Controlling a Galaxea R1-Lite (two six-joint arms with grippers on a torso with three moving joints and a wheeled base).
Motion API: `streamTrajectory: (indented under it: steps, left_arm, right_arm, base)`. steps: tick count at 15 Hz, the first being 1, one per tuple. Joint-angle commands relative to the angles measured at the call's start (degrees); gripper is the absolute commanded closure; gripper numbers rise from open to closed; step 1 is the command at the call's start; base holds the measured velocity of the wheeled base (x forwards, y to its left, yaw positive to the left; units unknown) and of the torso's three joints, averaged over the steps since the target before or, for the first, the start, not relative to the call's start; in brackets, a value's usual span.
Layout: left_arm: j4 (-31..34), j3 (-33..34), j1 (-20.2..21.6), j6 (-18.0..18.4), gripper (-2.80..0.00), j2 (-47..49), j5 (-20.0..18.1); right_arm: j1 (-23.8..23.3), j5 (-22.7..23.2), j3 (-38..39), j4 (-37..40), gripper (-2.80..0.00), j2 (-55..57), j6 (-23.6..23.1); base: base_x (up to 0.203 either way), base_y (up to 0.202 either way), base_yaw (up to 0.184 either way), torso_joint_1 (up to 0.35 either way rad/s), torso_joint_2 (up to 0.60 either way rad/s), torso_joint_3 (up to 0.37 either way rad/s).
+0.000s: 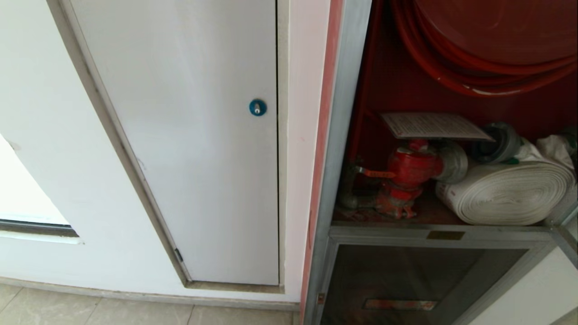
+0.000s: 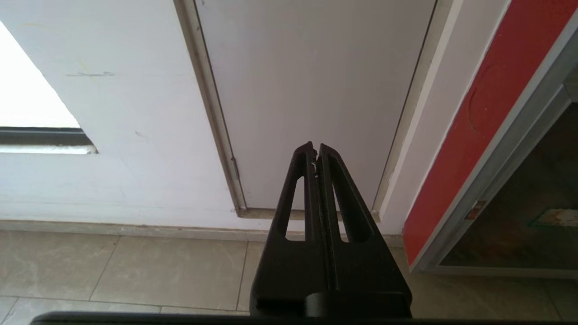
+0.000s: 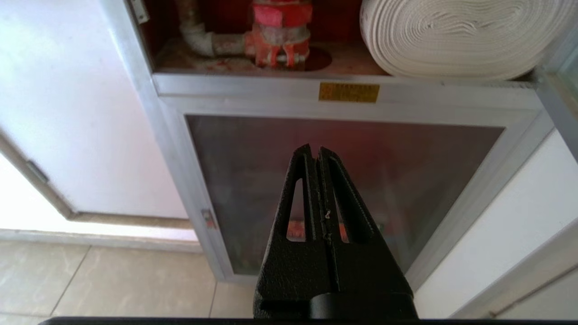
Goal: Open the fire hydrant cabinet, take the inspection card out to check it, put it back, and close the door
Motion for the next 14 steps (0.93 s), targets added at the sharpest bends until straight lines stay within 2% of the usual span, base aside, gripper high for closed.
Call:
streamTrajectory:
  steps: [1,6,14]
  left_arm:
    - [0.03,0.01,0.00,0.02,0.00,0.07,-0.02]
    - [0.03,0.01,0.00,0.02,0.00,0.07,-0.02]
    - [0.03,0.01,0.00,0.02,0.00,0.07,0.06]
  right_arm:
    - [0.02,-0.02,0.01,0.00,0.00,-0.04,0.00]
    - [0.02,-0.01,0.01,0.00,0.00,-0.04,0.00]
    - [0.02,-0.02,0.01,0.00,0.00,-0.04,0.00]
  base:
    - [0.200,0.000,-0.001,-0.002,0.00,0.002]
    - [0.170,0.000,-0.001,0.005,0.00,0.002]
    - [0.000,0.000,0.000,0.000,0.00,0.000]
